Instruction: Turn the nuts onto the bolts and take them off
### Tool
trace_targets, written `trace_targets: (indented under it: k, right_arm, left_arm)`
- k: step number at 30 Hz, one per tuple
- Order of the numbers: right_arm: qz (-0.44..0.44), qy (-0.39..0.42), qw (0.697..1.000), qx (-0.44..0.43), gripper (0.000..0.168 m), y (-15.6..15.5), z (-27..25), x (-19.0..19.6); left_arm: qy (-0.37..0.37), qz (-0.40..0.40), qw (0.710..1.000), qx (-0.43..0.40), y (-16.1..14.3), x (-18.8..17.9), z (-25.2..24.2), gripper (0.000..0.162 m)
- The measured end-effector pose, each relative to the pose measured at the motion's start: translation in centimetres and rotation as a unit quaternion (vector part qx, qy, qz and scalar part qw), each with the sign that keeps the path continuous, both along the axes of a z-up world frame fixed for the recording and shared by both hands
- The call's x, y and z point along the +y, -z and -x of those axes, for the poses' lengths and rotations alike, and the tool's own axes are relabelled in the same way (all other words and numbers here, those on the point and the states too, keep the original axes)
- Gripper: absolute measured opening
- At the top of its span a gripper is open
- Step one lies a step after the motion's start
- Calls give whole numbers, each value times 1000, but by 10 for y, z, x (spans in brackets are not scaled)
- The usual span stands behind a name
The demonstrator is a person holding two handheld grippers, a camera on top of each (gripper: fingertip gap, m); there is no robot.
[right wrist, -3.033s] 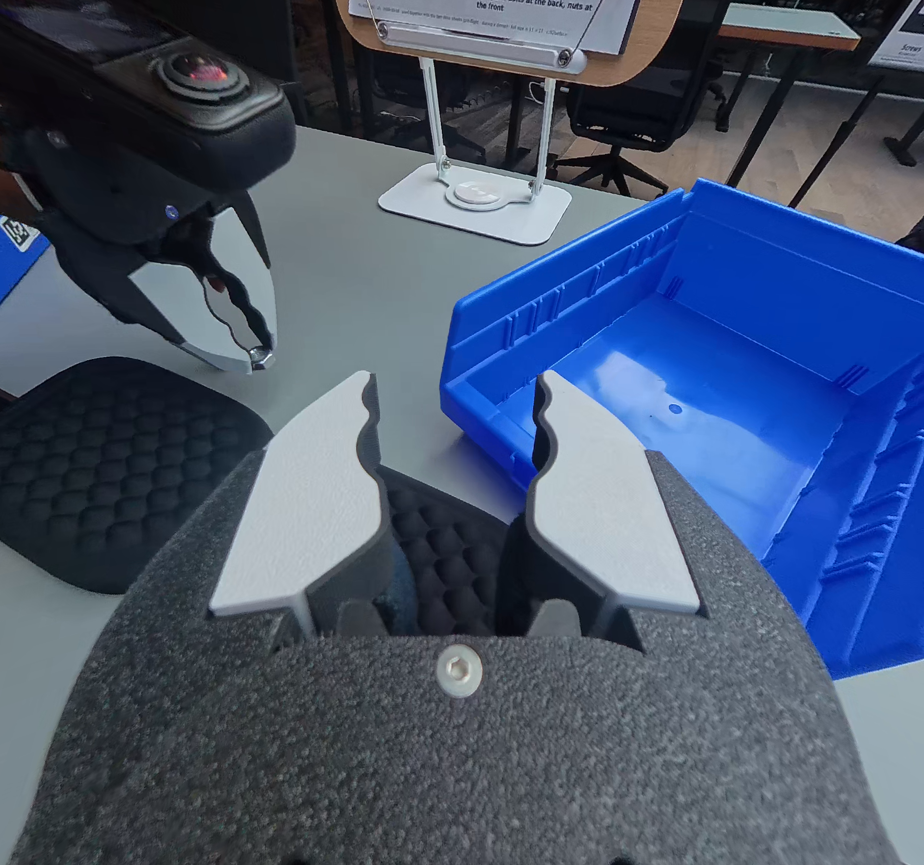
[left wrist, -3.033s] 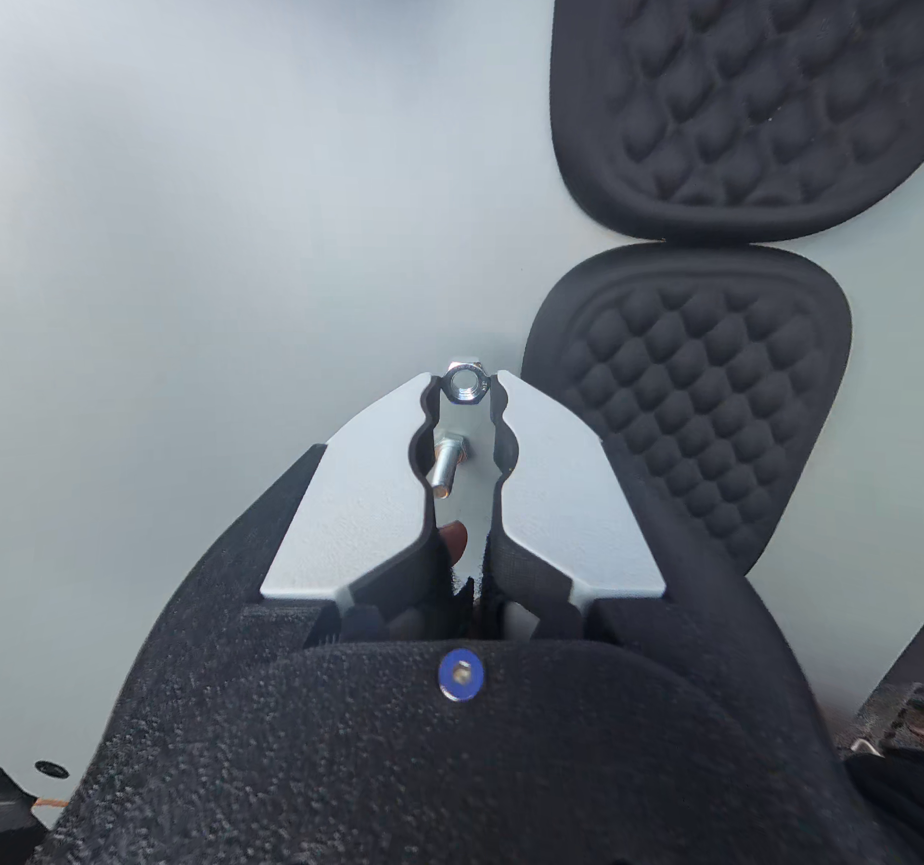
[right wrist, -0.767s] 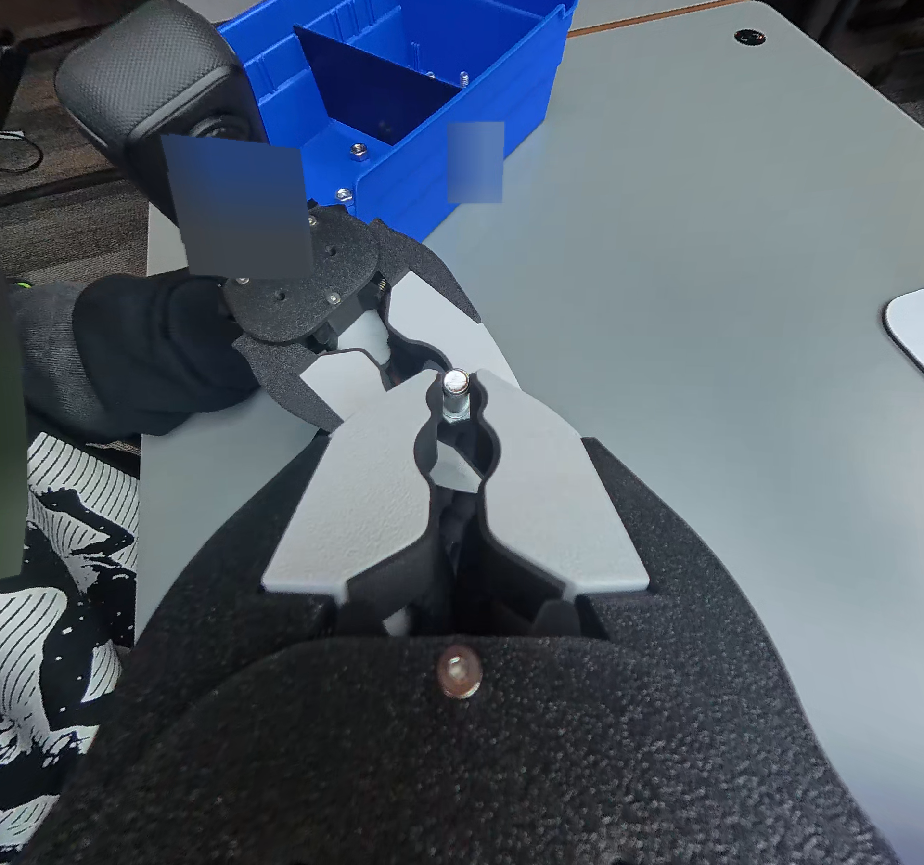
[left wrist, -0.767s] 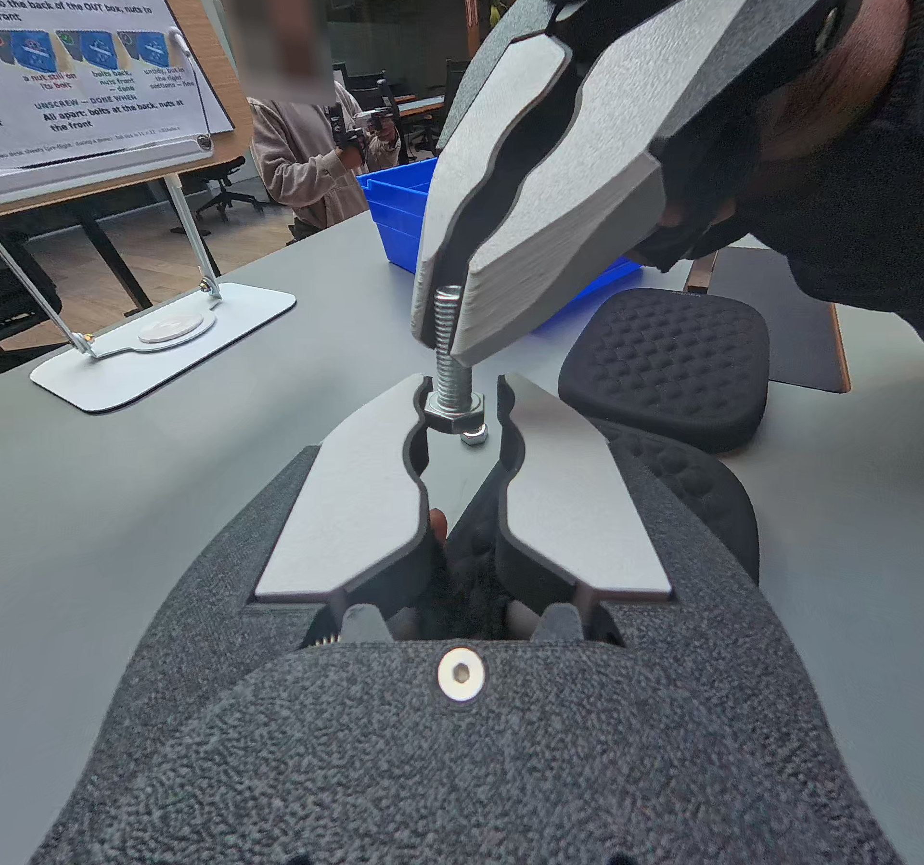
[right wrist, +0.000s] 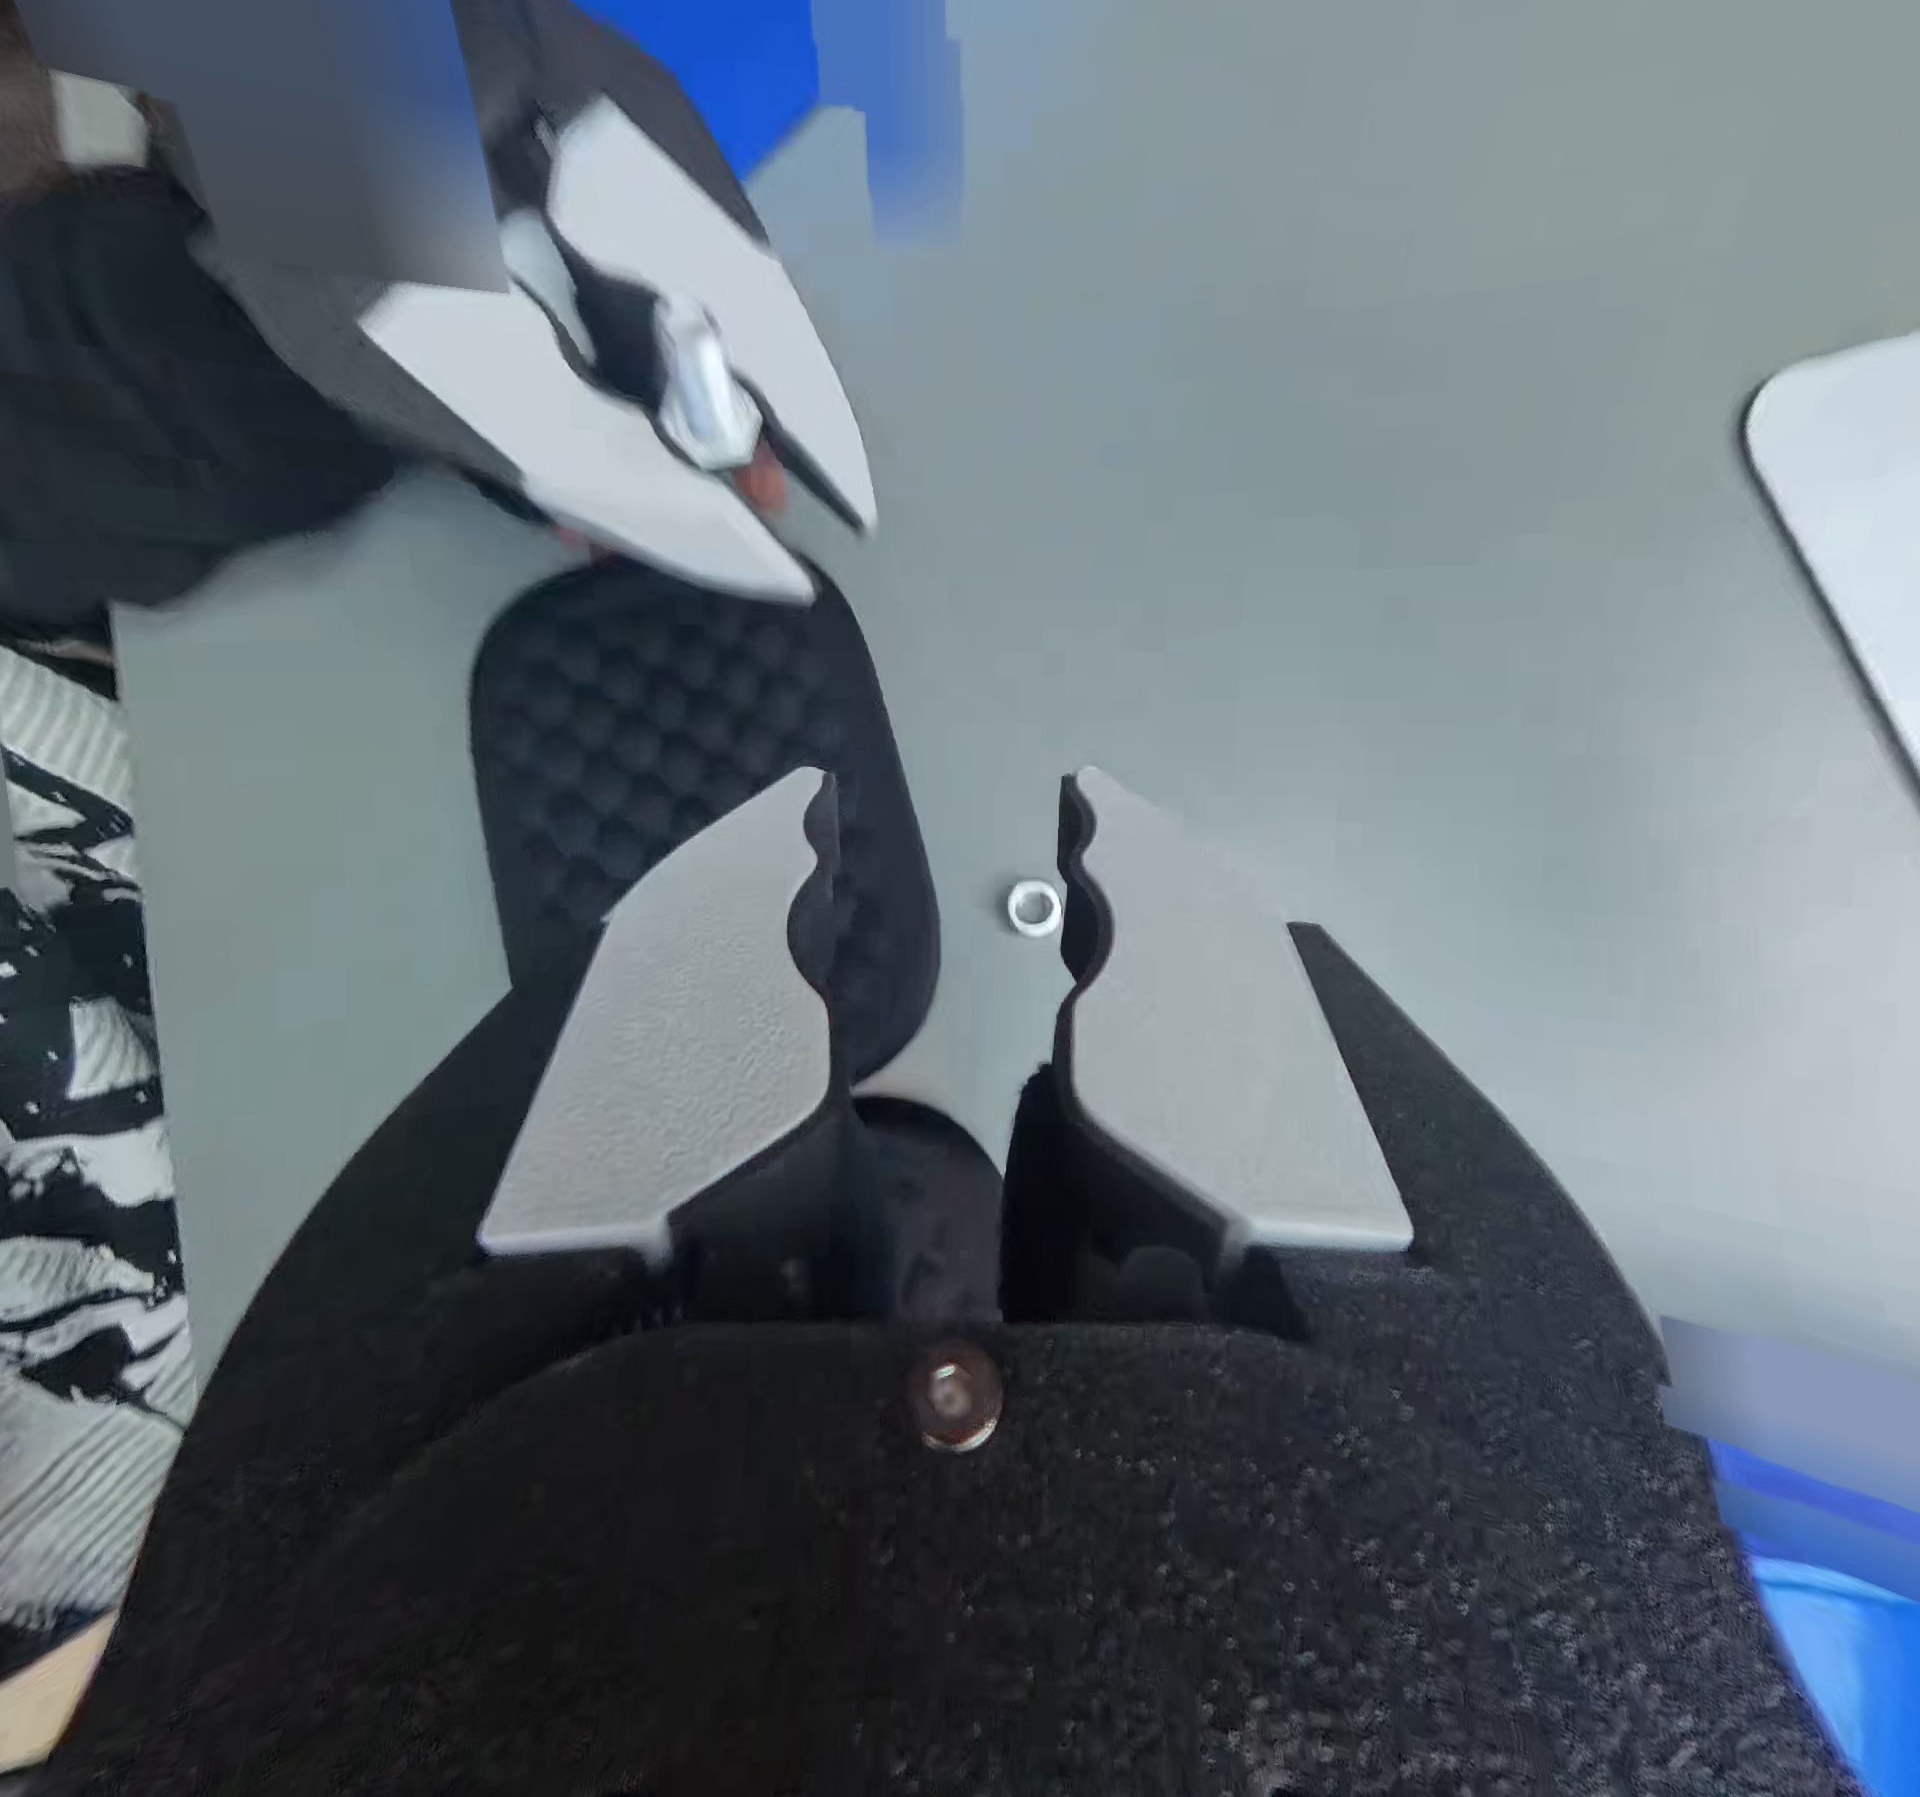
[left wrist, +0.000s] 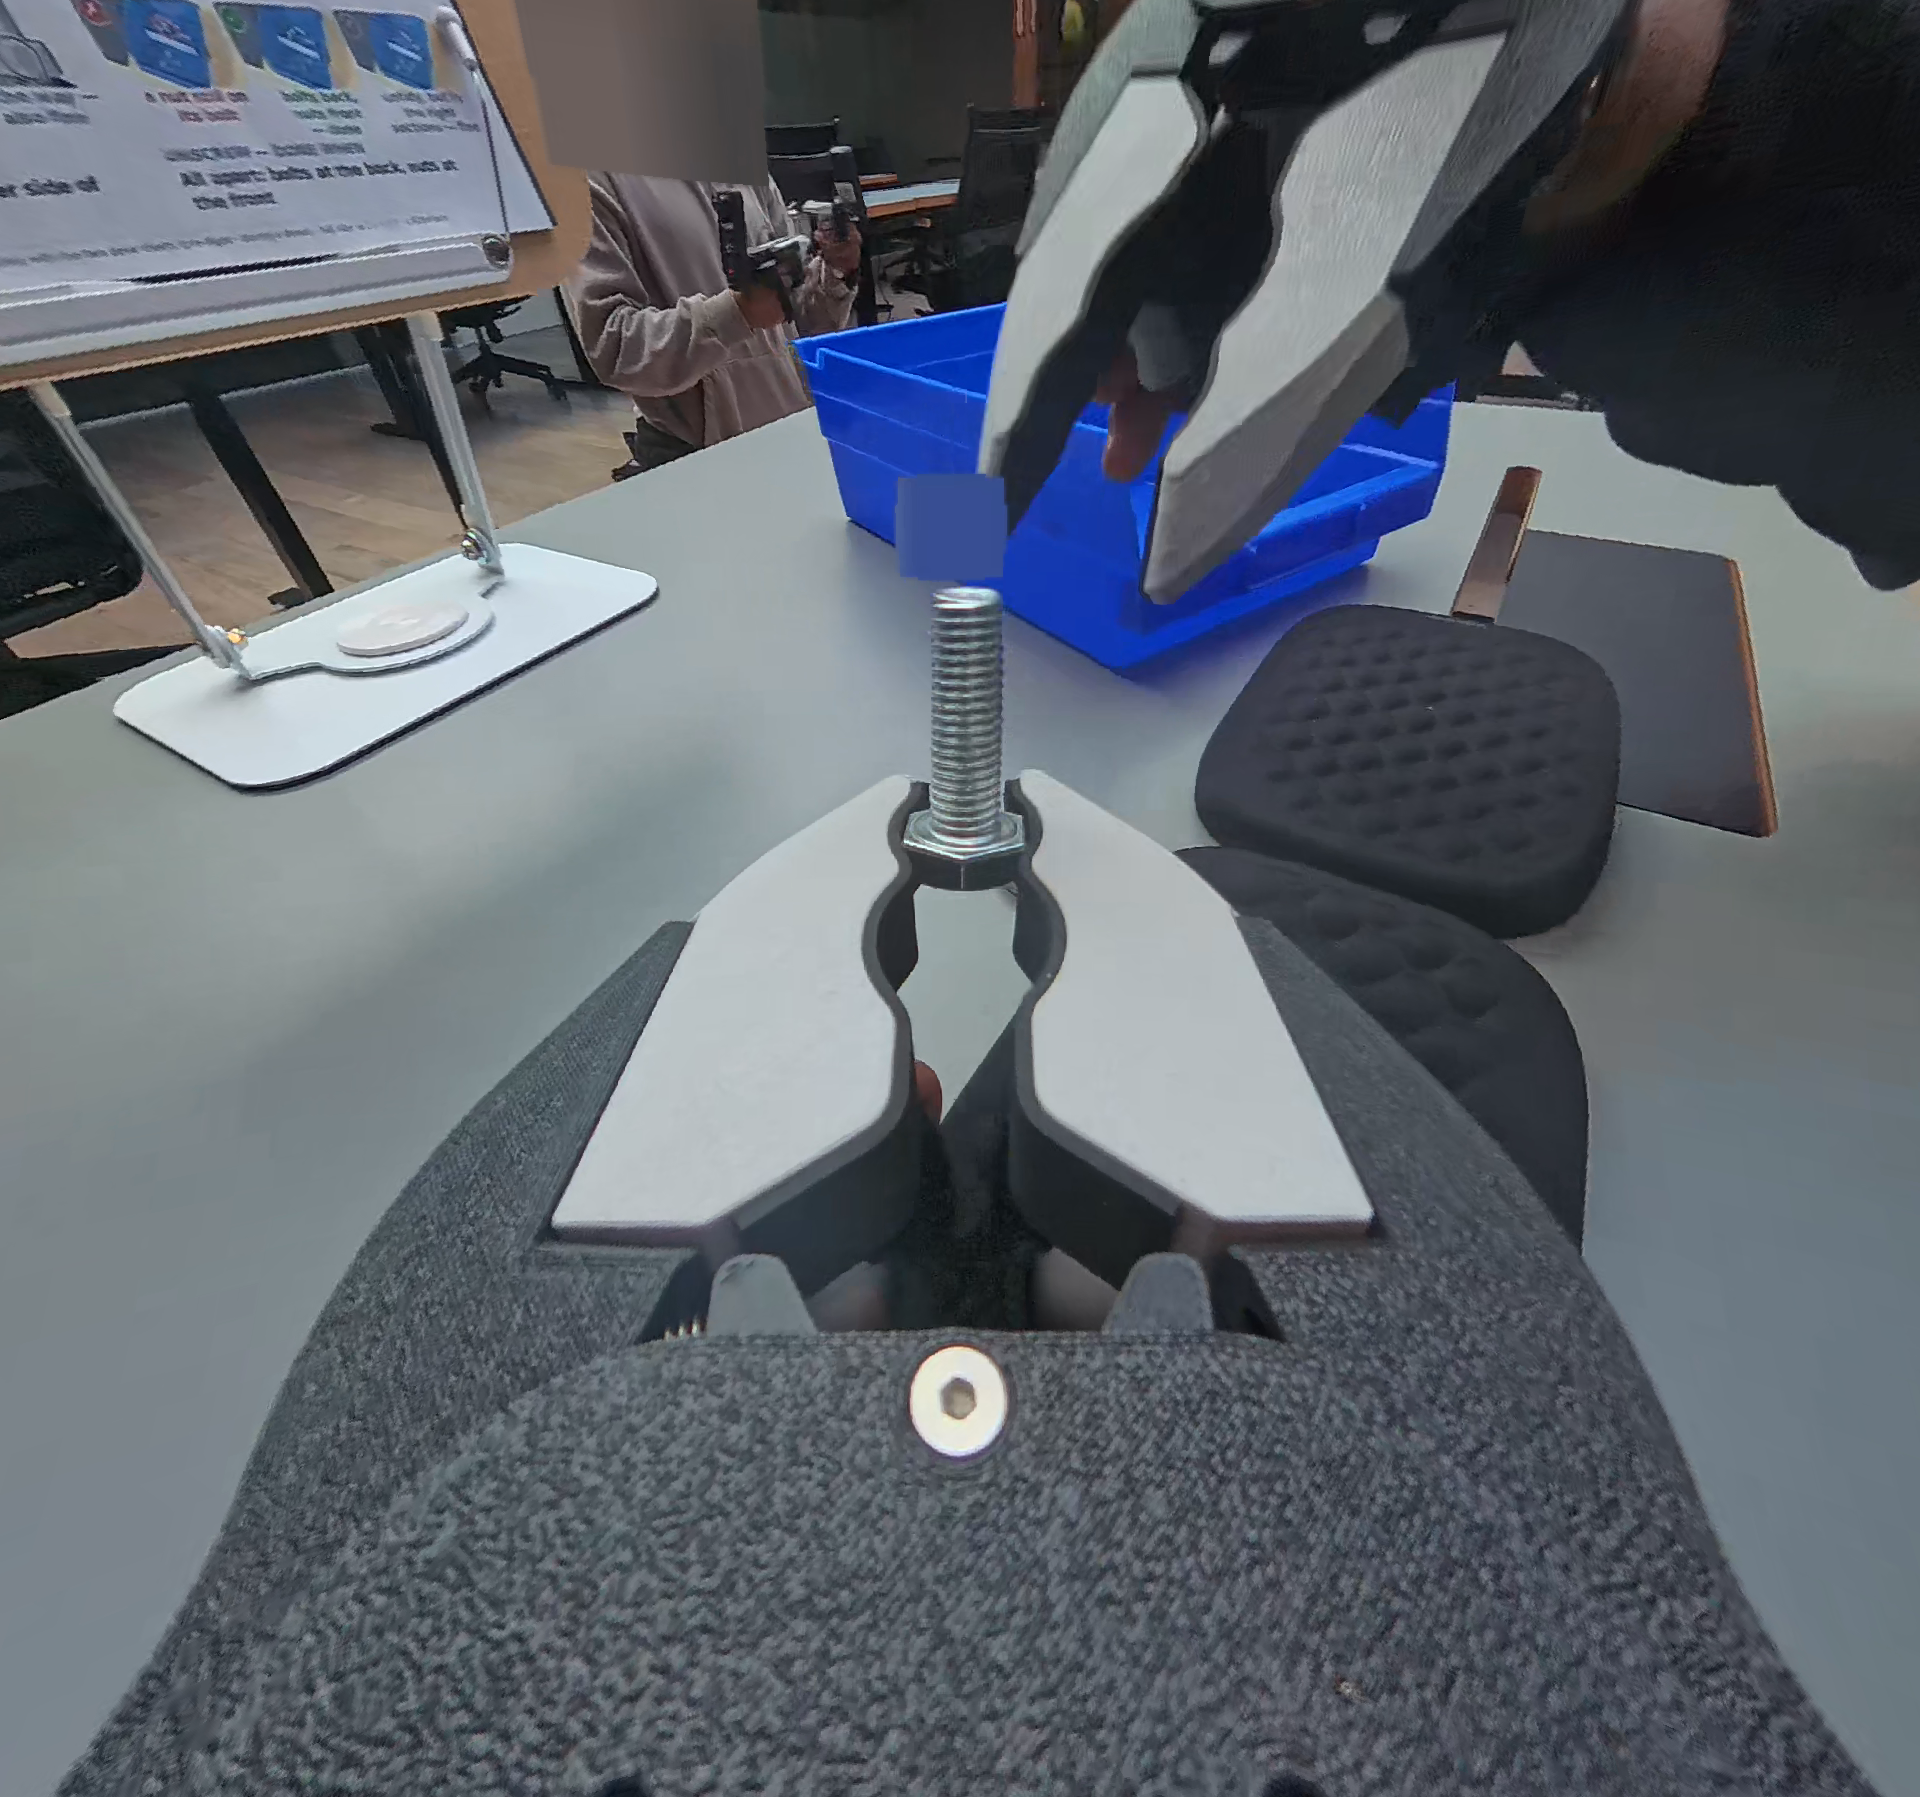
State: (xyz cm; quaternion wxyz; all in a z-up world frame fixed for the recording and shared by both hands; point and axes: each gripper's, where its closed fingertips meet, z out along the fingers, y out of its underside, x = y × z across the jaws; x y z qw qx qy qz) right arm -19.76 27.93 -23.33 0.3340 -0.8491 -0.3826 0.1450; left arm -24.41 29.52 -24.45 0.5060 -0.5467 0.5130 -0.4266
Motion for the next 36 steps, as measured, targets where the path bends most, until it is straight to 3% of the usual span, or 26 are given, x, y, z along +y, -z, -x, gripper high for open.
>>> trace_targets:
  k: [3, 7, 17, 20, 23, 26, 28, 31, 36]
  right_arm:
    - [86, 8, 993, -78, 43, 50, -22, -4]
    - [119, -1, 984, -135, 38, 93, -29, -2]
    - [131, -40, 976, -169, 18, 112, -29, 8]
    - [114, -93, 977, -152, 18, 93, -21, 5]
    - [58, -199, 972, -113, 18, 39, -1, -5]
    - [-17, -336, 939, -63, 18, -20, 34, -29]
    - [-45, -411, 909, -54, 18, -42, 55, -46]
    - [-55, -476, 875, -76, 18, -47, 73, -59]
    - [-54, -496, 860, -104, 18, -41, 79, -57]
  left_arm:
    - [-15, 0, 1000, -9, -4, 7, 5, 14]
    - [-11, -2, 1000, 6, 1, 7, 4, 14]
    - [17, 7, 1000, 23, 10, -2, -2, 14]
    - [47, 23, 998, 22, 12, -10, -3, 14]
    - [125, 58, 990, 4, 7, -33, -4, 14]
    - [212, 84, 973, -19, 0, -60, -3, 13]
    - [256, 91, 962, -24, -1, -74, -2, 13]
    - [285, 90, 954, -28, -3, -83, 0, 14]
    - [302, 96, 947, -44, -10, -87, 5, 14]
